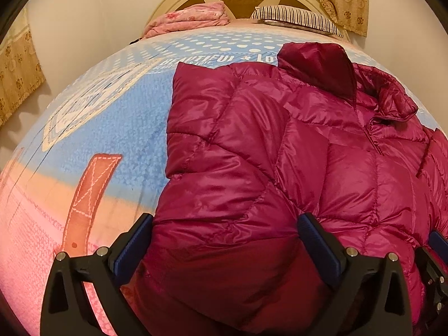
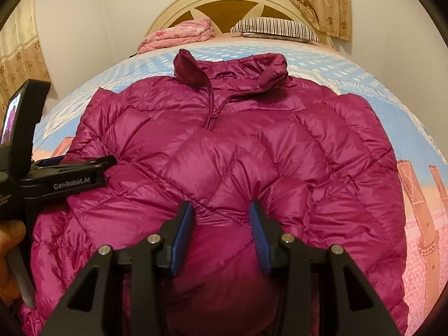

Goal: Fold large clothes
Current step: 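Press and smooth the jacket body with both grippers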

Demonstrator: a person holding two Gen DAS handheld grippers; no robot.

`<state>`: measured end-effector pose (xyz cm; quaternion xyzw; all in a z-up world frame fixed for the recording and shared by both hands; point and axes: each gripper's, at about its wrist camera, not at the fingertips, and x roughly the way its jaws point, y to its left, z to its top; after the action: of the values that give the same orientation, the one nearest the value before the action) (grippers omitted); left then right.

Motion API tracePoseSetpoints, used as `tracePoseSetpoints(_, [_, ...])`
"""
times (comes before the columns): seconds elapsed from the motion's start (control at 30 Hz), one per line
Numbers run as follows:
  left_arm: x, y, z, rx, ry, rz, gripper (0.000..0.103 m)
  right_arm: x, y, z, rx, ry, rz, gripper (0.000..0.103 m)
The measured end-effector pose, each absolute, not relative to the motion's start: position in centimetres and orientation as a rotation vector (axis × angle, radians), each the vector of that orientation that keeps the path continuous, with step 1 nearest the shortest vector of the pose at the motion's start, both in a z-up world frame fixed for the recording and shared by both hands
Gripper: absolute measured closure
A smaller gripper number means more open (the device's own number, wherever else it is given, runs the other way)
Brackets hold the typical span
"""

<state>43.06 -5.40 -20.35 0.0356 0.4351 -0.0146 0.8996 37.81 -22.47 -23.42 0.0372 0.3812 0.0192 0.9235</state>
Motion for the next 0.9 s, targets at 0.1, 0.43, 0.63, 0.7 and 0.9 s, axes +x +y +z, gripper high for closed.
tracePoseSetpoints(0.1, [43.03, -5.41, -20.37, 0.075, 0.901, -0.029, 0.001, 37.8, -22.44, -23.44, 0.076, 0.782, 0.039, 0.058])
tracePoseSetpoints(0.43, [43.12, -5.31, -20.41, 0.076, 0.903, -0.029, 0.001, 37.78, -22.19, -23.56, 0.056, 0.781, 0.026, 0.058])
tracePoseSetpoints(0.63, [43.05, -5.33, -20.43, 0.077, 0.903, -0.028, 0.001, 37.75, -22.16, -23.57, 0.054, 0.781, 0.025, 0.058])
tracePoseSetpoints(0.7, [43.05, -5.39, -20.42, 0.077, 0.903, -0.028, 0.001, 37.75, -22.16, -23.58, 0.053, 0.78, 0.025, 0.058])
tracePoseSetpoints(0.9, [43.08, -5.38, -20.44, 0.078, 0.904, -0.026, 0.001, 37.8, -22.12, -23.58, 0.046, 0.781, 0.021, 0.058])
